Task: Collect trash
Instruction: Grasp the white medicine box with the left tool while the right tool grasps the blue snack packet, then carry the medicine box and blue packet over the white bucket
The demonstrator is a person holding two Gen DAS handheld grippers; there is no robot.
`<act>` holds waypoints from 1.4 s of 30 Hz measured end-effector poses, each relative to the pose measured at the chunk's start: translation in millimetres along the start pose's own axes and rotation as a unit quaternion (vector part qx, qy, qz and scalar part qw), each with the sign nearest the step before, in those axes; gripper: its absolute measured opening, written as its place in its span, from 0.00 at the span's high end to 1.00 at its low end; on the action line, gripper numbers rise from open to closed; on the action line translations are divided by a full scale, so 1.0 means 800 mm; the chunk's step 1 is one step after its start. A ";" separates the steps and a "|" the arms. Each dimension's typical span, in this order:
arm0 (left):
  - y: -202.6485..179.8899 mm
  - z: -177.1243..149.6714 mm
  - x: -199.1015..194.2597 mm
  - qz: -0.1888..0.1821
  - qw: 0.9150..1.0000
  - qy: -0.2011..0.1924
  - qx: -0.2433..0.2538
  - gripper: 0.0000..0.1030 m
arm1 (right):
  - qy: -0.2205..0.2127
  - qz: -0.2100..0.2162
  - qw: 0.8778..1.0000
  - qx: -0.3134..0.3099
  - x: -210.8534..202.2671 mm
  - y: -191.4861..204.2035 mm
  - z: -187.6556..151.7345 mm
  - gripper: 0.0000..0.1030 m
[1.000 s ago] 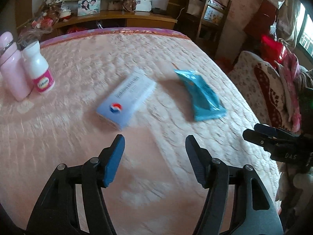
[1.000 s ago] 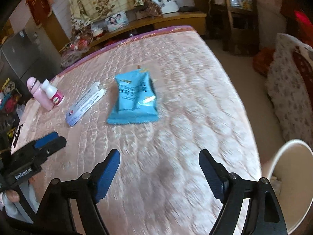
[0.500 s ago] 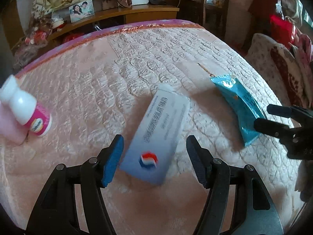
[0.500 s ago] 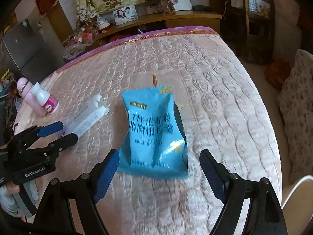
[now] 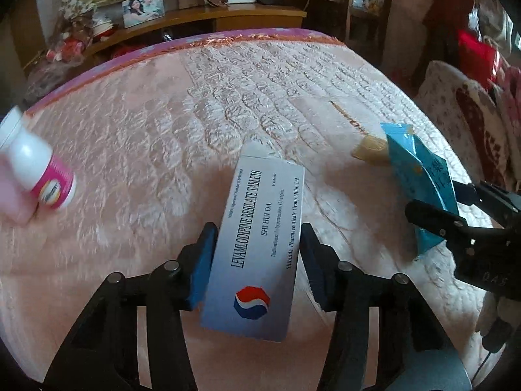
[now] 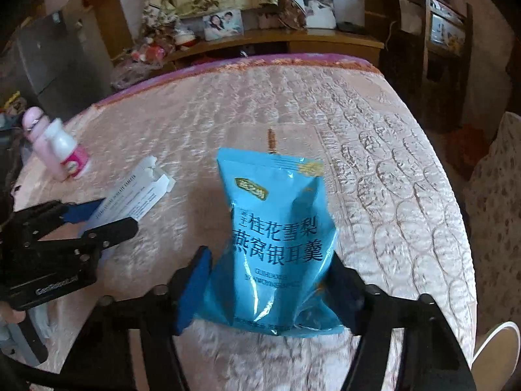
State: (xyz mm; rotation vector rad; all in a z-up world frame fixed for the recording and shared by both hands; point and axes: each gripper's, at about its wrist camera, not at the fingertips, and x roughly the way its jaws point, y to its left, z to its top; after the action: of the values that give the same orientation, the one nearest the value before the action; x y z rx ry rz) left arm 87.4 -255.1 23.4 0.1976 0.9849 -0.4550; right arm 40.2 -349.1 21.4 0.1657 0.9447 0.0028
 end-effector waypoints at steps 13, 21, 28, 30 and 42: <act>-0.061 -0.073 -0.074 -0.016 1.000 -0.020 -0.007 0.53 | -0.004 0.018 1.000 -0.024 -0.098 0.001 -0.086 0.40; -0.115 -0.109 -0.107 -0.024 0.999 -0.031 0.018 0.53 | -0.006 0.017 1.000 -0.009 -0.146 -0.020 -0.131 0.40; -0.159 -0.123 -0.121 -0.034 0.998 -0.038 0.031 0.53 | -0.009 0.003 1.000 0.006 -0.180 -0.048 -0.163 0.40; -0.175 -0.126 -0.123 -0.036 0.998 -0.038 0.040 0.53 | -0.008 -0.002 1.000 0.009 -0.186 -0.055 -0.171 0.40; -0.232 -0.131 -0.129 -0.054 0.996 -0.036 0.068 0.53 | -0.017 -0.017 0.998 0.050 -0.212 -0.103 -0.197 0.39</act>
State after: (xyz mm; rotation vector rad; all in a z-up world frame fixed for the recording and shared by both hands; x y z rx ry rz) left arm -124.5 -353.0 60.5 0.2500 0.8976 -0.6246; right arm -192.2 -420.8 56.2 0.2423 0.9141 -0.0791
